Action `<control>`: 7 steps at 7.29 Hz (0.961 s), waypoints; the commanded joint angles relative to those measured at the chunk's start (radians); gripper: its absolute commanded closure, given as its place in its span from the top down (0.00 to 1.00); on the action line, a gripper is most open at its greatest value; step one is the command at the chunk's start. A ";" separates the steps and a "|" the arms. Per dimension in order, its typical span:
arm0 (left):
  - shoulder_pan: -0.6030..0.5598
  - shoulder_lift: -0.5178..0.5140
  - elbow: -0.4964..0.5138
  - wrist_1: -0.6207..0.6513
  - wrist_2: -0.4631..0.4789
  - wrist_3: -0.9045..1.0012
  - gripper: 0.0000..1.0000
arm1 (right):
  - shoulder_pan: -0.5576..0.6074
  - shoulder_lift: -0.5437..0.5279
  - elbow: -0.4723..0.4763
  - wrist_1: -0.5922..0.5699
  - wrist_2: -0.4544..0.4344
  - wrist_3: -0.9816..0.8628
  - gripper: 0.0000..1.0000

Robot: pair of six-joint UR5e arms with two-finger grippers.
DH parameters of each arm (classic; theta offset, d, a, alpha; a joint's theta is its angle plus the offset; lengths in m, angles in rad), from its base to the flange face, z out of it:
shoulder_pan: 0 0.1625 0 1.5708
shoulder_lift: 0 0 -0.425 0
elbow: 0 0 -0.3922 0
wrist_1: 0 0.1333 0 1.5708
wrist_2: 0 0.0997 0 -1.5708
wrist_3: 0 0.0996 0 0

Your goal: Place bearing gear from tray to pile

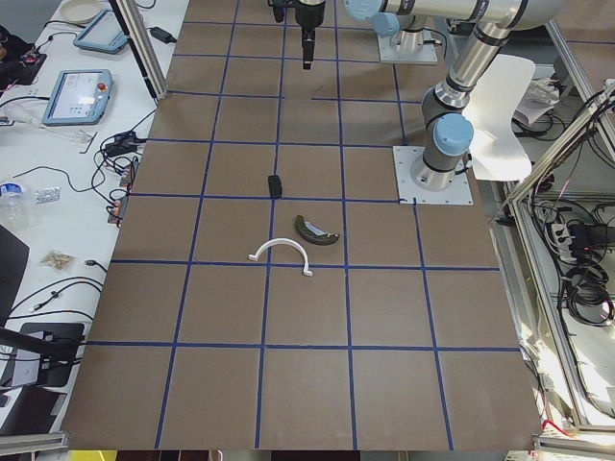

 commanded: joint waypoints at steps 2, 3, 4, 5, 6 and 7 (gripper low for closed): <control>0.000 0.000 0.000 0.000 0.000 0.000 1.00 | 0.001 -0.022 -0.005 0.057 -0.055 -0.002 0.00; 0.000 0.000 0.000 0.000 0.000 0.000 1.00 | 0.010 -0.068 -0.004 0.118 -0.051 0.003 0.00; 0.000 0.000 0.000 0.002 0.000 0.000 1.00 | 0.036 -0.110 -0.002 0.182 -0.045 0.012 0.00; 0.000 0.000 0.000 0.000 0.000 0.000 1.00 | 0.089 -0.154 -0.002 0.219 -0.042 0.014 0.00; 0.000 0.000 0.000 0.000 0.000 0.000 1.00 | 0.158 -0.208 0.002 0.276 -0.042 0.035 0.00; 0.000 0.000 0.000 0.000 0.000 0.000 1.00 | 0.233 -0.266 0.005 0.380 -0.010 0.128 0.00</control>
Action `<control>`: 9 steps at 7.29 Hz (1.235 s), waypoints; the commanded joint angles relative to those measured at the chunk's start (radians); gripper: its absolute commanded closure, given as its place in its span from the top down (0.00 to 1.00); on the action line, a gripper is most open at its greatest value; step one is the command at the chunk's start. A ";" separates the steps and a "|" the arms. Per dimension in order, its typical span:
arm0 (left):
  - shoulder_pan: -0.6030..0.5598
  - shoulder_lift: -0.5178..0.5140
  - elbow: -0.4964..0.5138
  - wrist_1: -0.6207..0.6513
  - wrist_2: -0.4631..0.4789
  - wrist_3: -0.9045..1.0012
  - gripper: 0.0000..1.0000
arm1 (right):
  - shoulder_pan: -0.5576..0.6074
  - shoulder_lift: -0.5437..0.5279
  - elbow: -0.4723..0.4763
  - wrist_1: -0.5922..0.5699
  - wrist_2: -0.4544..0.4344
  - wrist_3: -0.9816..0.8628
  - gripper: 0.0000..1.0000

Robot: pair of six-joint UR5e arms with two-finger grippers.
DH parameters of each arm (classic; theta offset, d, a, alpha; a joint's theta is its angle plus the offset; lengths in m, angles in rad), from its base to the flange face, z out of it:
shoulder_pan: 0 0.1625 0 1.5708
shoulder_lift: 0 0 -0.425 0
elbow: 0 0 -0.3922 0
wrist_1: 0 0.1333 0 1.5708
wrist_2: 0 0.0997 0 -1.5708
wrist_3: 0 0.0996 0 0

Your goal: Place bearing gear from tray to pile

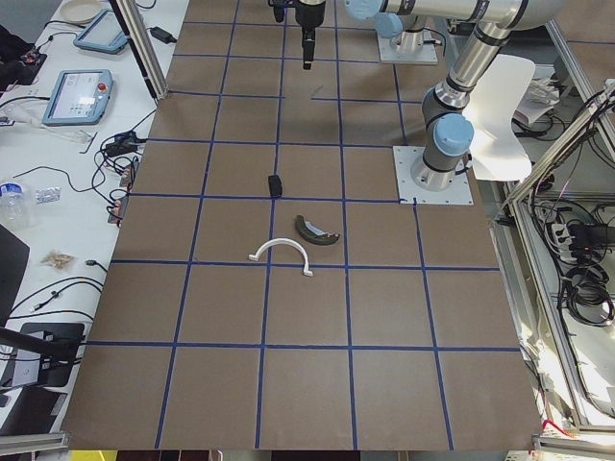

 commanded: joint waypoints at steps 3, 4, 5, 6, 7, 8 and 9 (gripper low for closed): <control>0.000 0.000 0.000 0.000 0.000 0.000 1.00 | 0.328 -0.180 0.034 0.298 0.187 0.542 0.00; 0.000 0.000 0.000 0.000 0.000 0.000 1.00 | 0.434 -0.197 0.059 0.295 0.204 0.724 0.00; 0.000 0.000 0.000 0.000 0.000 0.000 1.00 | 0.524 -0.197 0.068 0.283 0.212 0.844 0.00; 0.002 0.002 0.000 0.000 0.000 0.000 1.00 | 0.610 -0.197 0.071 0.283 0.220 0.989 0.00; 0.000 0.003 0.000 0.001 0.002 -0.002 1.00 | 0.716 -0.195 0.072 0.277 0.234 1.165 0.00; 0.000 0.005 0.000 0.000 0.003 -0.002 1.00 | 0.808 -0.186 0.078 0.254 0.238 1.314 0.00; 0.000 0.006 0.000 0.001 0.005 -0.002 1.00 | 0.897 -0.177 0.106 0.181 0.264 1.380 0.00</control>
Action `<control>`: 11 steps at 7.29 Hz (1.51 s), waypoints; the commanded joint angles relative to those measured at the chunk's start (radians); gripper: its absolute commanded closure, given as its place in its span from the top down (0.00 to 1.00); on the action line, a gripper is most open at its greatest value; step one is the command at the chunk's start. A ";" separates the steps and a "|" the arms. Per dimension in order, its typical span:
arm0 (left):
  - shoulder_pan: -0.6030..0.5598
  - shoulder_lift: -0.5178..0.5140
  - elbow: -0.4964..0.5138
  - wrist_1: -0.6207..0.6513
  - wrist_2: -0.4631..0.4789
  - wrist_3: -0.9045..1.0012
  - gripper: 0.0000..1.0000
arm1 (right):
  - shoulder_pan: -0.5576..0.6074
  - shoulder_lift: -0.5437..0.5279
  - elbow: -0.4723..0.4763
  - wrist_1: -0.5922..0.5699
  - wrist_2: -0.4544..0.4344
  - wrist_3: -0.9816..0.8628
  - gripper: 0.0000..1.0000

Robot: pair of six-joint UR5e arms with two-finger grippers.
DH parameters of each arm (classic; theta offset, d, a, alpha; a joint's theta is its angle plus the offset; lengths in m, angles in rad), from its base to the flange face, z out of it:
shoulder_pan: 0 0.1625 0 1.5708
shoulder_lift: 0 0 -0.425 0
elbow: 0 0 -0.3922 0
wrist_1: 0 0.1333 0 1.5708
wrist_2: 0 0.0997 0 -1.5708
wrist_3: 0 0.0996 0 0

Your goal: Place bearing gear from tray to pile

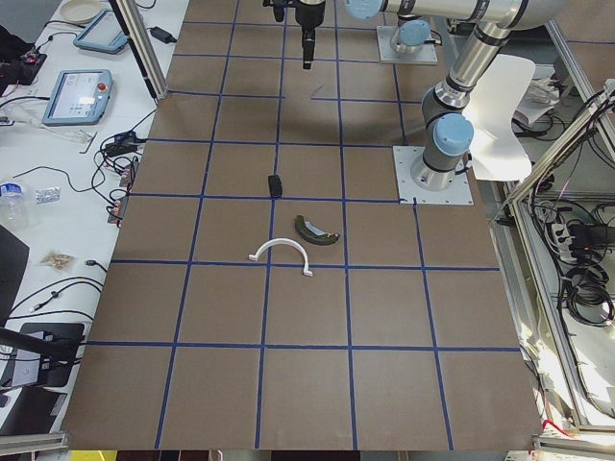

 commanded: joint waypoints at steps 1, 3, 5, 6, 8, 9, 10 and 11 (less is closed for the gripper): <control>0.000 0.010 0.002 0.002 0.010 0.010 1.00 | 0.185 0.019 0.087 -0.146 0.051 0.203 0.00; 0.001 -0.003 -0.005 -0.001 -0.001 -0.005 1.00 | 0.294 0.047 0.213 -0.359 0.085 0.289 0.00; 0.004 -0.013 0.003 -0.004 0.000 -0.046 1.00 | 0.387 0.077 0.252 -0.424 0.088 0.343 0.00; 0.006 -0.015 0.011 -0.001 -0.003 -0.049 1.00 | 0.418 0.103 0.253 -0.452 0.100 0.380 0.00; 0.001 -0.015 0.029 0.001 0.011 -0.150 1.00 | 0.428 0.127 0.253 -0.478 0.149 0.422 0.00; 0.000 -0.019 0.035 0.077 0.001 -0.164 1.00 | 0.428 0.124 0.253 -0.480 0.146 0.425 0.31; -0.011 -0.009 0.023 0.134 -0.001 -0.161 1.00 | 0.426 0.120 0.253 -0.481 0.132 0.426 0.91; -0.011 -0.015 0.028 0.136 -0.001 -0.161 1.00 | 0.422 0.117 0.241 -0.489 0.131 0.423 1.00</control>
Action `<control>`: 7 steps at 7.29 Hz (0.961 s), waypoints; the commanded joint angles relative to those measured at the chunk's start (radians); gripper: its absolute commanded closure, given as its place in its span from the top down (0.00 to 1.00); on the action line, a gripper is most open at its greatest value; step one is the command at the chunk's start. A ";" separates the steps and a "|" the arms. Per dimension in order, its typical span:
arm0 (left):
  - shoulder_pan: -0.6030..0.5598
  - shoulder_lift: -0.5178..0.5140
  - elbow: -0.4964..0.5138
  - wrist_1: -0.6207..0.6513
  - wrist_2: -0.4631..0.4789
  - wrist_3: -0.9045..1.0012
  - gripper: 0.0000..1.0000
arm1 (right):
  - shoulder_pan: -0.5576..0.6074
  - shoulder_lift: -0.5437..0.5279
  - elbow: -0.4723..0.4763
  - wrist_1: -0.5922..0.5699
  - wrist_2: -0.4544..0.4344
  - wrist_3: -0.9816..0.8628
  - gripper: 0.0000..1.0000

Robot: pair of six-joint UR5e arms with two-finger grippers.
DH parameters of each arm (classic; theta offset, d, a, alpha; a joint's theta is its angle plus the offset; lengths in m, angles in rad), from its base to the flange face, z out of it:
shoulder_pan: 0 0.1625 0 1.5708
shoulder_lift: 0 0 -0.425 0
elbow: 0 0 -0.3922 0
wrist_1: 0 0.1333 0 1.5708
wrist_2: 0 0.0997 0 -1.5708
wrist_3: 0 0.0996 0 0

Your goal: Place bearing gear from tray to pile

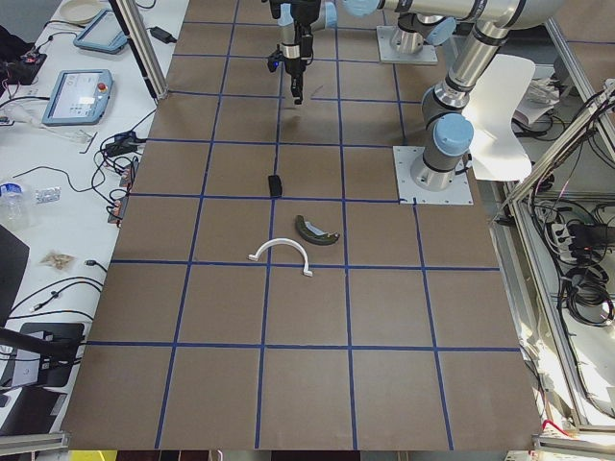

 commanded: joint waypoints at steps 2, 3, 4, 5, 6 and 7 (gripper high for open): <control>-0.008 0.000 -0.009 0.030 -0.002 0.079 1.00 | -0.042 -0.035 -0.014 -0.019 -0.014 -0.019 1.00; -0.007 -0.006 -0.016 0.030 0.001 0.139 1.00 | -0.104 -0.046 -0.007 -0.010 -0.052 -0.074 1.00; -0.004 -0.005 -0.060 0.035 0.002 0.129 1.00 | -0.179 -0.055 -0.006 -0.001 -0.059 -0.174 1.00; -0.005 -0.026 -0.135 0.117 -0.020 0.124 1.00 | -0.244 -0.092 -0.006 0.043 -0.059 -0.194 1.00; -0.008 -0.057 -0.224 0.196 -0.131 0.038 1.00 | -0.320 -0.131 -0.006 0.130 -0.060 -0.311 1.00; -0.033 -0.078 -0.270 0.220 -0.171 0.020 1.00 | -0.409 -0.167 -0.008 0.195 -0.071 -0.447 1.00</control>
